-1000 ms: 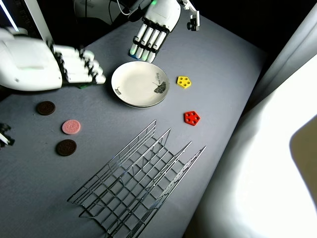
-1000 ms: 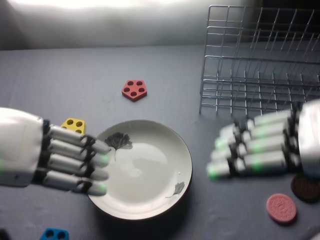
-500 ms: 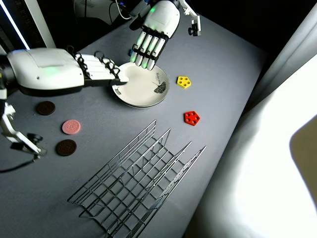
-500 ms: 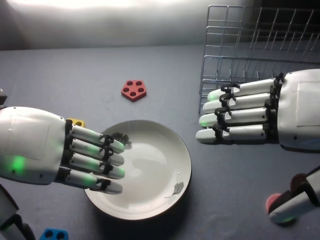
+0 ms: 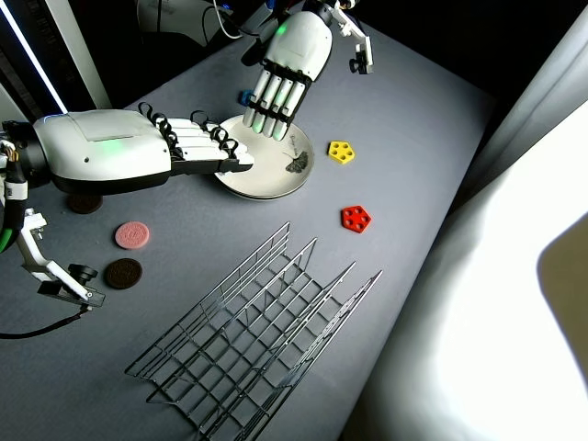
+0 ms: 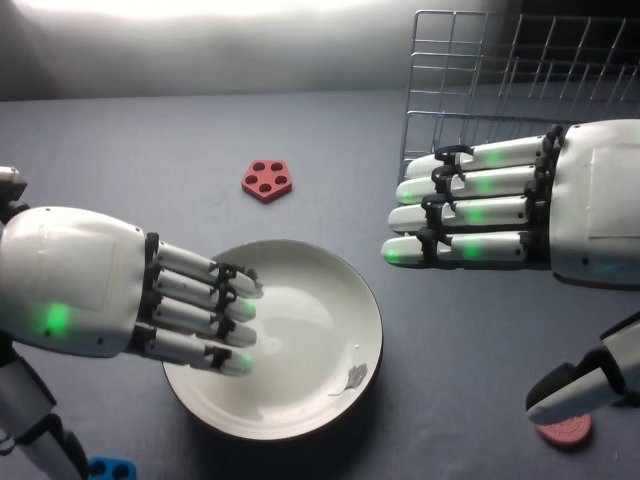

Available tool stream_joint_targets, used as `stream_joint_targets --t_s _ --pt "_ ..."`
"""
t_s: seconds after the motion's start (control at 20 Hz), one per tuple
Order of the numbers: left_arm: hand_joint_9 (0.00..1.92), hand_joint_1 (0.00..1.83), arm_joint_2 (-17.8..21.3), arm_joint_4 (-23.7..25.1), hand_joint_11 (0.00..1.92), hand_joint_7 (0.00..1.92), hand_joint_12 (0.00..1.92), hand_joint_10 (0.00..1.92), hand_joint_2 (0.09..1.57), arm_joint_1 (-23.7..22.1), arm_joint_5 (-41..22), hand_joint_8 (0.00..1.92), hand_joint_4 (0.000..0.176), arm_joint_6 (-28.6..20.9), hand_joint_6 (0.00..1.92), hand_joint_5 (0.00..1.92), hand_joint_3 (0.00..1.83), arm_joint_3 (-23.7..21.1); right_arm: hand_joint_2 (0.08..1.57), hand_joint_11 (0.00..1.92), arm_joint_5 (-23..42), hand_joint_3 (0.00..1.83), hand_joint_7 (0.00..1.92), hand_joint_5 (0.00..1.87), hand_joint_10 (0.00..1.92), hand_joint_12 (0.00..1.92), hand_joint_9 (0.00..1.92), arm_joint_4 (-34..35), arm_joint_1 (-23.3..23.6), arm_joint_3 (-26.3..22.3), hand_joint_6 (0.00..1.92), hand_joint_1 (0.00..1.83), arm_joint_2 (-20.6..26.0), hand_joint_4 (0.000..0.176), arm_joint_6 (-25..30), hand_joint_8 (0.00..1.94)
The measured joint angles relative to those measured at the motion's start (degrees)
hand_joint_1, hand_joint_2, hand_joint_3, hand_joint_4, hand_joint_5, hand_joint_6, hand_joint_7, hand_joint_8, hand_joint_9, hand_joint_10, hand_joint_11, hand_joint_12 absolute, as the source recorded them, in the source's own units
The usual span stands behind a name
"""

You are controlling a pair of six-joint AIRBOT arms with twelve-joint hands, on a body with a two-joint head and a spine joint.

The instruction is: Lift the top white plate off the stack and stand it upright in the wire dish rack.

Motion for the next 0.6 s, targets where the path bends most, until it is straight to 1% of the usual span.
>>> stream_joint_targets --t_s 0.1,0.2,0.25,0.45,0.6 --pt "0.11 0.06 -0.07 0.9 0.11 0.12 0.08 0.0 0.9 0.0 0.13 0.0 0.0 -0.04 0.0 0.12 0.0 1.01 0.96 0.11 0.55 0.0 0.09 0.08 0.0 0.02 0.09 0.17 0.0 0.0 0.0 0.0 0.0 0.0 -0.44 0.0" --pt "0.14 0.07 -0.2 2.14 0.14 0.16 0.09 0.01 0.9 0.0 0.22 0.01 0.0 -0.42 0.01 0.15 0.0 2.03 0.96 0.12 0.63 0.0 0.09 0.09 0.0 0.03 0.1 0.57 0.0 0.0 0.01 0.0 0.02 0.0 -0.55 0.01" --pt "0.1 0.06 -0.35 2.21 0.1 0.13 0.08 0.0 0.9 0.02 0.37 0.0 0.0 -0.61 0.0 0.12 0.0 2.45 0.96 0.12 0.74 0.0 0.09 0.09 0.0 0.02 0.1 0.9 0.0 0.0 0.01 0.0 0.04 0.0 -0.57 0.0" --pt "0.07 0.08 -0.72 2.29 0.07 0.08 0.06 0.0 0.9 0.39 0.13 0.0 0.0 -1.31 0.0 0.08 0.0 2.75 0.95 0.13 1.73 0.0 0.1 0.09 0.01 0.03 0.11 1.36 0.0 -0.07 0.01 0.0 0.46 0.0 -0.94 0.01" --pt "0.05 0.1 -0.72 2.43 0.04 0.08 0.05 0.0 0.9 0.79 -0.02 0.0 0.0 -1.31 0.0 0.08 0.0 2.78 0.95 0.1 2.34 0.0 0.09 0.08 0.0 0.02 0.08 2.12 0.0 -0.24 0.0 0.0 0.74 0.0 -2.25 0.0"
